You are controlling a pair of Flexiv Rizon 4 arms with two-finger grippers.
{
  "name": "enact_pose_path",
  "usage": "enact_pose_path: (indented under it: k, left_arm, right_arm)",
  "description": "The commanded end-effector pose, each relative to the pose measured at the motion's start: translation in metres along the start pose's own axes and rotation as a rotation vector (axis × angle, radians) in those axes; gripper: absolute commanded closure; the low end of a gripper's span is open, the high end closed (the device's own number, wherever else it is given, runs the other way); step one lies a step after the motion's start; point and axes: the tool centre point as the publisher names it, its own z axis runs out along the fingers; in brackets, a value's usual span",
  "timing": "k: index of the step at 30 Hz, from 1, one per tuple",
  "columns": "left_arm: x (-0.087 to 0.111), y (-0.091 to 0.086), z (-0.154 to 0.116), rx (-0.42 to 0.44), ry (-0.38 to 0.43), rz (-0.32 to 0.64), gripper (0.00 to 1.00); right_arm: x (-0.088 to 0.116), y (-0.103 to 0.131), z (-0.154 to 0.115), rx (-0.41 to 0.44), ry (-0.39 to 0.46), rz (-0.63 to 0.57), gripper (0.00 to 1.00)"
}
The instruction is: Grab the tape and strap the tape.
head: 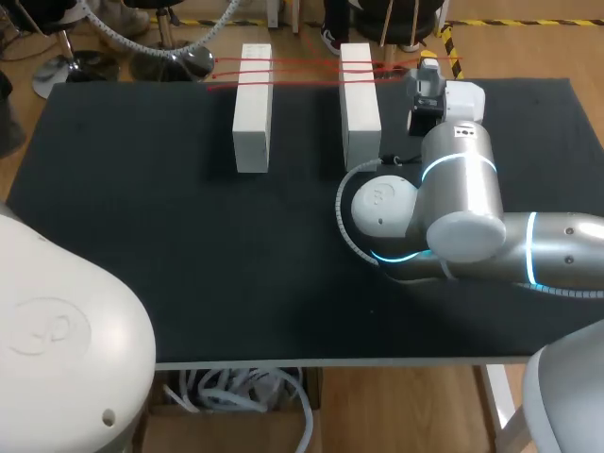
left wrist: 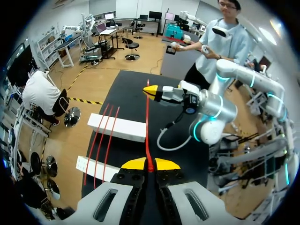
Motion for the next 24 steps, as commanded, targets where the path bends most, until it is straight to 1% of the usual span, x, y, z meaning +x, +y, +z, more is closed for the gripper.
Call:
enact_pose_path:
  k: [1,7,9,10,12,13,15,18,20,21,23,24]
  left_arm:
    - [0.0,0.0,0.0,-0.003,0.0,0.0,1.0]
    - [0.0,0.0,0.0,-0.003,0.0,0.0,1.0]
    - [0.0,0.0,0.0,-0.003,0.0,0.0,1.0]
    - [0.0,0.0,0.0,-0.003,0.0,0.0,1.0]
    - [0.0,0.0,0.0,-0.003,0.0,0.0,1.0]
    - [0.0,0.0,0.0,-0.003,0.0,0.0,1.0]
    - [0.0,0.0,0.0,-0.003,0.0,0.0,1.0]
    - [0.0,0.0,0.0,-0.003,0.0,0.0,1.0]
    - [0.0,0.0,0.0,-0.003,0.0,0.0,1.0]
    - [0.0,0.0,0.0,-0.003,0.0,0.0,1.0]
    - [0.0,0.0,0.0,-0.003,0.0,0.0,1.0]
    - [0.0,0.0,0.0,-0.003,0.0,0.0,1.0]
  right_arm:
    - [0.001,-0.001,0.0,-0.001,-0.004,-0.001,1.0]
    - [0.001,-0.001,0.0,-0.001,-0.004,-0.001,1.0]
    - [0.005,-0.002,0.002,-0.008,-0.041,-0.043,1.0]
    - [0.007,-0.004,0.003,-0.005,-0.023,-0.095,1.0]
    - [0.01,-0.006,0.003,-0.018,-0.057,-0.153,1.0]
    - [0.012,-0.007,0.003,-0.014,-0.03,-0.193,1.0]
    - [0.017,-0.01,0.002,-0.01,-0.026,-0.246,1.0]
    - [0.025,-0.013,0.0,0.004,0.025,-0.344,1.0]
    - [0.029,-0.015,-0.003,0.011,0.036,-0.4,1.0]
    - [0.031,-0.016,-0.004,0.008,0.05,-0.456,1.0]
    - [0.034,-0.018,-0.007,0.019,0.046,-0.513,1.0]
    - [0.036,-0.02,-0.008,0.024,0.071,-0.544,1.0]
